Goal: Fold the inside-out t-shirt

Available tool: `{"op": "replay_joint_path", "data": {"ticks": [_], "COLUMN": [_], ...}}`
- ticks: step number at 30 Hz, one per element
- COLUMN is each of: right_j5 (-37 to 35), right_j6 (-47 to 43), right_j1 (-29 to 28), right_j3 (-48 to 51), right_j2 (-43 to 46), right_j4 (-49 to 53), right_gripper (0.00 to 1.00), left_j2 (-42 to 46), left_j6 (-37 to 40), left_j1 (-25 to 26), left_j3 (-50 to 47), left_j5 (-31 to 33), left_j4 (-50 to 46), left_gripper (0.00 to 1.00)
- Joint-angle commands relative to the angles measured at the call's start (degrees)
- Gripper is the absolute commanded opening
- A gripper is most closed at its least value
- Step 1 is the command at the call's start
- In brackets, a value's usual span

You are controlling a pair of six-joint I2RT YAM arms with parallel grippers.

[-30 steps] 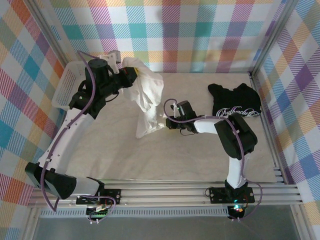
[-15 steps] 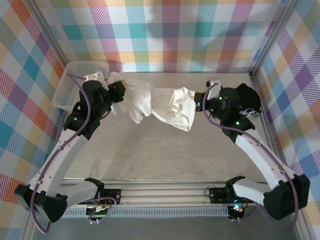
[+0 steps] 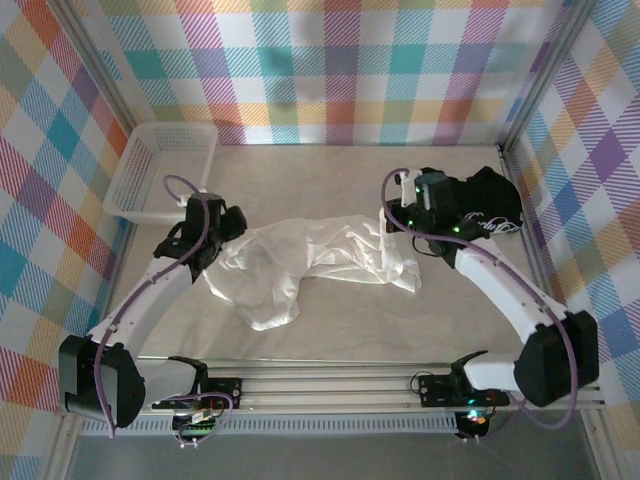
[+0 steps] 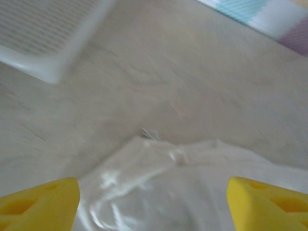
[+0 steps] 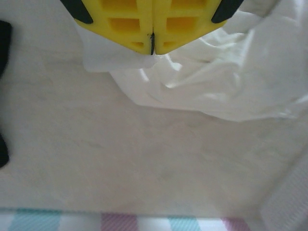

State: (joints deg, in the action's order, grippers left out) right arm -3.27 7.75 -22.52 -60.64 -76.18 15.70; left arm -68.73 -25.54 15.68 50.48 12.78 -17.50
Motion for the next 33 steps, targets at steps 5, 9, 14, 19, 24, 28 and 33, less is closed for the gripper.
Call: {"op": "replay_joint_path", "data": {"ticks": [5,9,14,19,24,28,33], "right_j5": [-18.28,-15.06,-10.28,-6.15,5.66,15.06,20.93], "right_j6": [-5.63,-4.62,-2.21,-1.18,1.64,5.79,9.5], "right_j1": [2.47,2.14,2.13,2.22,2.42,2.39,2.39], "right_j3": [-12.73,-12.22,-4.63,-3.16,-5.68,-10.27,-15.35], "right_j2": [-13.11,-13.64,-9.66,-5.15,5.18,13.24,19.92], "right_j4": [10.59,9.79,5.37,4.55,2.33,0.48,-1.55], "right_gripper": [0.01,0.1,0.02,0.0,0.0,0.0,0.0], "left_j2": [5.5,8.48,6.21,-3.11,-13.07,-11.01,-5.19], "left_j6": [-3.03,-3.73,-4.19,-2.54,-1.46,0.21,5.73], "left_j1": [5.66,5.68,5.76,5.76,5.58,5.33,3.6], "left_j3": [-11.49,-16.68,-20.5,-18.81,-12.89,-3.95,10.92], "left_j5": [-3.15,-2.95,-8.08,-7.36,-2.69,2.17,9.25], "left_j4": [-1.56,-2.92,0.71,6.6,7.69,4.48,-1.5], "left_gripper": [0.8,0.79,0.77,0.58,0.09,0.0,0.0]}}
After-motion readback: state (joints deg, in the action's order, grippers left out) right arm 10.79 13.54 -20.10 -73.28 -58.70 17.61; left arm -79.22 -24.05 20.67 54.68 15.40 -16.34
